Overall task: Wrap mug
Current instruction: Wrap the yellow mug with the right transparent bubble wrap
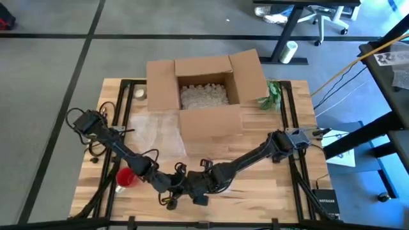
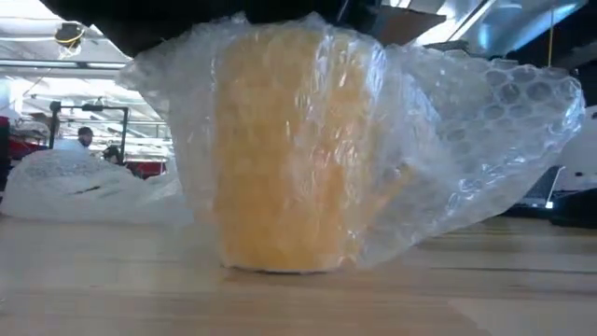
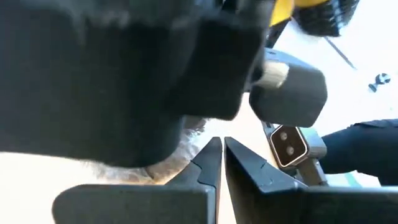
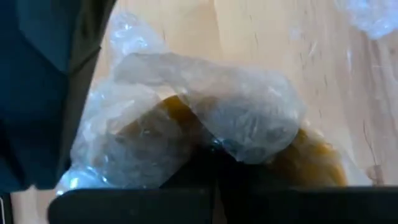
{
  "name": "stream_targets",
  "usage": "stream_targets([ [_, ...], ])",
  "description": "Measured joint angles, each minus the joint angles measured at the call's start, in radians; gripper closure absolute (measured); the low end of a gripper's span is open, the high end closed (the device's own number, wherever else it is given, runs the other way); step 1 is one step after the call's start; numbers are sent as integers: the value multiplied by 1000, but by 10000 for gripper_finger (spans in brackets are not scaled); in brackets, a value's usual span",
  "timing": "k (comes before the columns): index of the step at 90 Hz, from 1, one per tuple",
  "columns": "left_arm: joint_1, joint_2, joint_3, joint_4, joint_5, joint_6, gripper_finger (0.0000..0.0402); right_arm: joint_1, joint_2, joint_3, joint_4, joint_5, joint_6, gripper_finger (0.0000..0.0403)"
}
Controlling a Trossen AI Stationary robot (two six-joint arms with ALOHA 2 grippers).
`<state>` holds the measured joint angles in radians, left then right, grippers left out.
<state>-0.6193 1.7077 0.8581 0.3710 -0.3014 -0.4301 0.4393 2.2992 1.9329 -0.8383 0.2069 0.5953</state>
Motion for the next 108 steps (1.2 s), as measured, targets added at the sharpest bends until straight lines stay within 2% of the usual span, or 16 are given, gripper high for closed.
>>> stream_targets([
  [15, 2, -3, 1, -19, -53, 11, 402, -2, -56, -5, -30, 57, 1, 403],
  [39, 25, 0, 0, -51, -50, 14, 402, 29, -146, 2, -97, 81, 60, 403],
  [55, 33, 0, 0, -49, -51, 22, 402, 68, -200, 4, -298, 109, 194, 403],
  [73, 45, 0, 0, -43, -53, 26, 402, 145, -203, -1, -485, 139, 367, 403],
  [90, 46, -2, 0, -9, -46, 30, 402, 193, -202, -148, -444, 127, 515, 403],
  [98, 45, -19, 0, -6, -43, 44, 402, 209, -203, -235, -359, 124, 570, 403],
  [108, 45, -53, 0, -12, -43, 60, 402, 222, -201, -313, -228, 212, 603, 403],
])
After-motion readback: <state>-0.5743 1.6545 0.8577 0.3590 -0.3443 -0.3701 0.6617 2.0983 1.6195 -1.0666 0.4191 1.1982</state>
